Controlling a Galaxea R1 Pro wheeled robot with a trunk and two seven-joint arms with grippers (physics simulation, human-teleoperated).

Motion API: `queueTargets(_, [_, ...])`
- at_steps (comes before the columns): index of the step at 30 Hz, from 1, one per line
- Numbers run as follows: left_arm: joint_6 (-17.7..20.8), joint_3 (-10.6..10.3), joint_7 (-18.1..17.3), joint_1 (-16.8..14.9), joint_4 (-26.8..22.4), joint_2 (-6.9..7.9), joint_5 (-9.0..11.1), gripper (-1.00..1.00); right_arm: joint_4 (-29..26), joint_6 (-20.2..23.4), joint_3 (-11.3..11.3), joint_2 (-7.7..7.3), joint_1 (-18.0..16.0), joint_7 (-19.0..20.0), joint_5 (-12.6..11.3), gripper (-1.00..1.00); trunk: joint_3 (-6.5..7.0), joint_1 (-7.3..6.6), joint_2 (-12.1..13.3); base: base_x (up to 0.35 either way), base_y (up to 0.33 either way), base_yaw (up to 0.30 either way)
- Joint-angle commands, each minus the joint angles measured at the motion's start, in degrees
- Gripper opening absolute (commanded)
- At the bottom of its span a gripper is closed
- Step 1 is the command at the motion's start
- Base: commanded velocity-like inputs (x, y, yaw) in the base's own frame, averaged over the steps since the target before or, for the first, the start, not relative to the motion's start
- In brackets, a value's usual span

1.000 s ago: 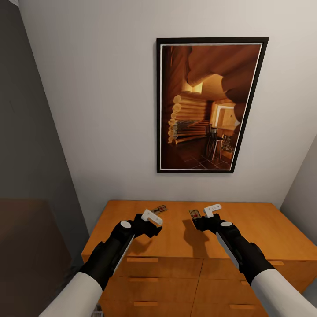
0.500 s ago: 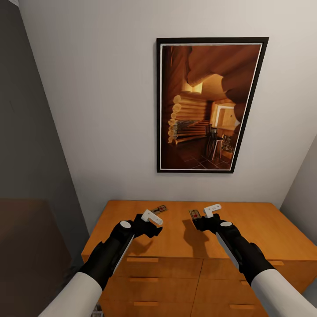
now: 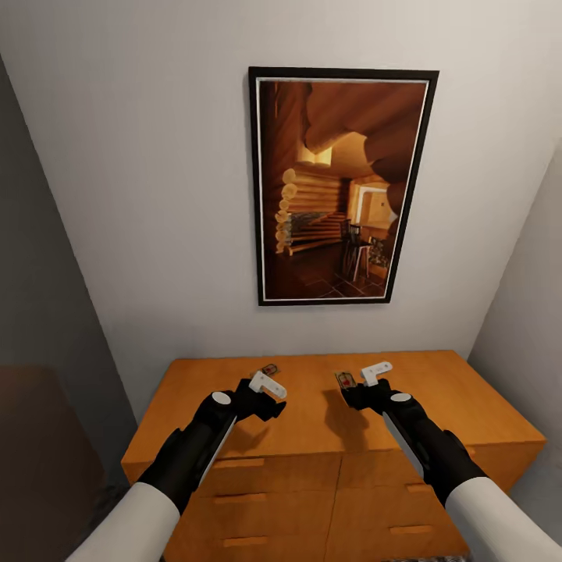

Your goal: Take the four mousetraps from the cabinet in the bathroom and place them on the bathroom floor. Make sure all four end up on the same floor surface, and ensure that at least two of them are either under or directly next to the same bathroom sink.

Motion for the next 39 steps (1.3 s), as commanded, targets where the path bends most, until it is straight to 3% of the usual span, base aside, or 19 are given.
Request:
queueTargets(1, [0.22, 0.06, -0.39, -0.04, -0.1, -0.07, -0.6, 1.0, -0.07, 0.24, 0.2, -0.06, -0.07, -0.17, -0.53, -1.0, -0.14, 0.04, -0.14, 0.0, 0.0, -0.11])
queueTargets(32, [0.0, 0.41, 2.02, -0.04, -0.1, 0.12, -0.52, 1.0, -0.04, 0.18, 0.09, -0.06, -0.07, -0.18, -0.52, -1.0, -0.14, 0.04, -0.14, 0.0, 0.0, -0.069])
queueTargets(39, [-0.16, 0.41, 2.03, -0.03, -0.11, 0.13, -0.52, 1.0, -0.04, 0.18, 0.09, -0.06, -0.07, -0.18, -0.52, -1.0, -0.14, 0.04, -0.14, 0.18, 0.024, -0.001])
